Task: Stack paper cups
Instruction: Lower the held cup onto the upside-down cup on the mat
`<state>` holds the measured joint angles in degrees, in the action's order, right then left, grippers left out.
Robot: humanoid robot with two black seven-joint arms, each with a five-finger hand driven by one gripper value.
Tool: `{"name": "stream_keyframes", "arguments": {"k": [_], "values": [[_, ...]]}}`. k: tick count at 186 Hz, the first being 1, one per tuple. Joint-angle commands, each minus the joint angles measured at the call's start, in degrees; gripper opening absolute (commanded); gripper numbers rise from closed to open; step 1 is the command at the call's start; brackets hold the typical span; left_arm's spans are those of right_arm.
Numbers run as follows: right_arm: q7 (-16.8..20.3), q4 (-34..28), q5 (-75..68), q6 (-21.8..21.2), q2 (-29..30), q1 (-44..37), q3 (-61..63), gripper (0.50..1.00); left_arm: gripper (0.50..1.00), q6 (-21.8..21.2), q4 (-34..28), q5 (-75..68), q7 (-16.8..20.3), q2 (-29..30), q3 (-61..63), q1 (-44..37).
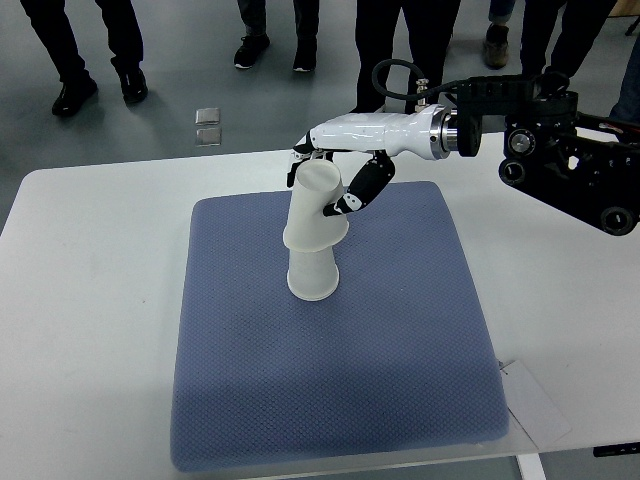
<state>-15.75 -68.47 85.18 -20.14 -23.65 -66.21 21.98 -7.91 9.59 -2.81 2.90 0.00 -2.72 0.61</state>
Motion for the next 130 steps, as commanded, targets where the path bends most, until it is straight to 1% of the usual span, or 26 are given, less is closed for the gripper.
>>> {"name": "stream_keyframes", "arguments": {"k": [1, 51, 84, 130], "values": [[0.0, 0.0, 0.0, -0.1, 0.0, 0.0, 0.0, 0.5, 1.0, 0.0, 0.0, 0.0, 0.0, 0.0, 0.0, 0.0], [0.1, -0.2, -0.5, -0.7, 0.5, -0.1, 0.1, 0.5, 1.0, 0.0, 0.0, 0.0, 0.0, 0.0, 0.0, 0.0], [0.9, -0.2, -0.3, -0.8, 1.4, 0.1, 0.0, 0.5, 1.0, 0.0, 0.0, 0.0, 0.0, 0.0, 0.0, 0.0], [1.7, 0.1, 0.0, 0.0, 1.9, 0.1, -0.9, 0.5, 1.0, 0.0, 0.0, 0.0, 0.0, 0.0, 0.0, 0.0]]}}
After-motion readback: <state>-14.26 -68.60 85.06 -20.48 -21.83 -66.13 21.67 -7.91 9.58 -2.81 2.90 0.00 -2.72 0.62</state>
